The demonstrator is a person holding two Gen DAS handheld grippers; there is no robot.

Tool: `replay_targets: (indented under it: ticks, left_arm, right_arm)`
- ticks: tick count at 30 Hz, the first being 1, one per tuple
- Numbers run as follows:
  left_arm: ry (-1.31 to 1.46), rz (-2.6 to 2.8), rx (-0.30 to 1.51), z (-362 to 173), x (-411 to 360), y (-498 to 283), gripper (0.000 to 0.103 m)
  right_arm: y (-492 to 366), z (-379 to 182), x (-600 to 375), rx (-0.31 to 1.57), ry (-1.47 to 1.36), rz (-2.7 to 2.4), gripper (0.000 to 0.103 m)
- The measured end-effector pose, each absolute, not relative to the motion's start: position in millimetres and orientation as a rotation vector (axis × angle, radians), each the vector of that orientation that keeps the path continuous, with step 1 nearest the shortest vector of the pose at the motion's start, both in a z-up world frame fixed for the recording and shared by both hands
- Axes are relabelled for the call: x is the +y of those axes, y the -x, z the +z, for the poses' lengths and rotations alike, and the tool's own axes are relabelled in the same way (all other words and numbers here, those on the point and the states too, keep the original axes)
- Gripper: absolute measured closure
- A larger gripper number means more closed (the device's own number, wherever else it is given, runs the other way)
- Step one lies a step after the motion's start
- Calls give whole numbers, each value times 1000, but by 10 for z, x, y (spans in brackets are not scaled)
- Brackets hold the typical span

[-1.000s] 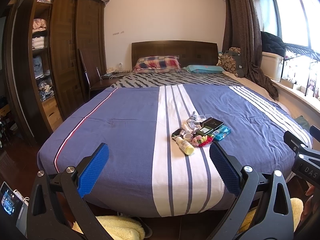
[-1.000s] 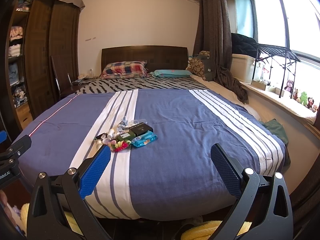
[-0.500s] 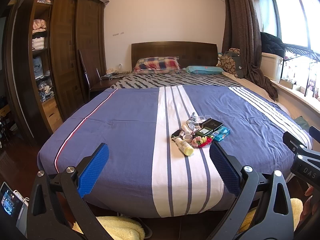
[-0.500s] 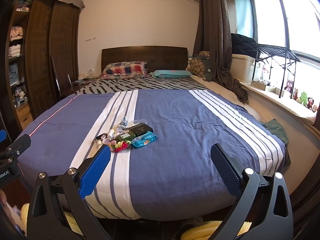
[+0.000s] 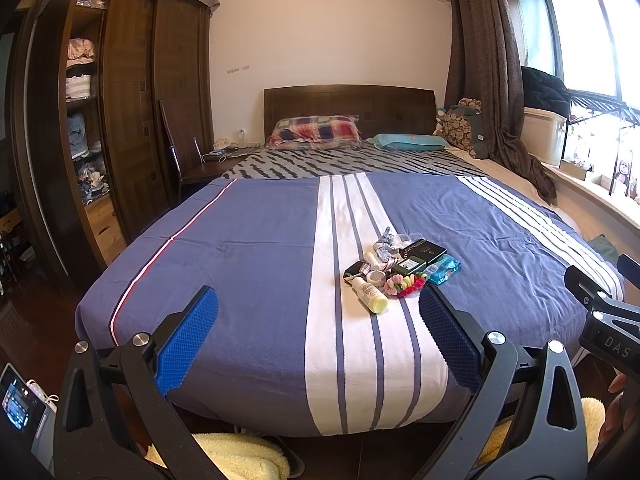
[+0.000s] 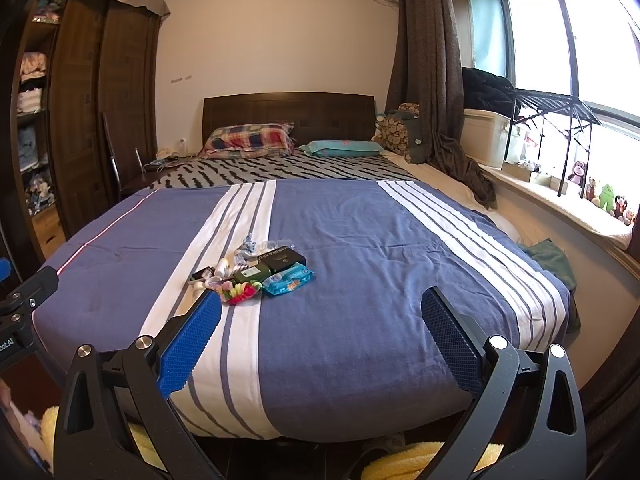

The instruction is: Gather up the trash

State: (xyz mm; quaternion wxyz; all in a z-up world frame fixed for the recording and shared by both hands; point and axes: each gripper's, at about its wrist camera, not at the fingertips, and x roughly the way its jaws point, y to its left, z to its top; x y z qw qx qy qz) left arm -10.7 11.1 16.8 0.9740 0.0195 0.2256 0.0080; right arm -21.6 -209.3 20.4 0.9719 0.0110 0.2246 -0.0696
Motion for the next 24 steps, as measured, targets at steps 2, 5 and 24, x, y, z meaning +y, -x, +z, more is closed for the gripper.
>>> replay_targets:
  ticks: [2,5,24]
  left_arm:
    - [-39,16,453,171,110,116,8]
    - [-39,16,453,172,110,117,8]
    - [-38,14,447,198,115,123,8]
  right_arm:
    - [214,205,-2095,452,-23,-140,3]
    - [211,202,-2093,453,-23,-140,3]
    - [234,200,-2114,449,-26,-144,3]
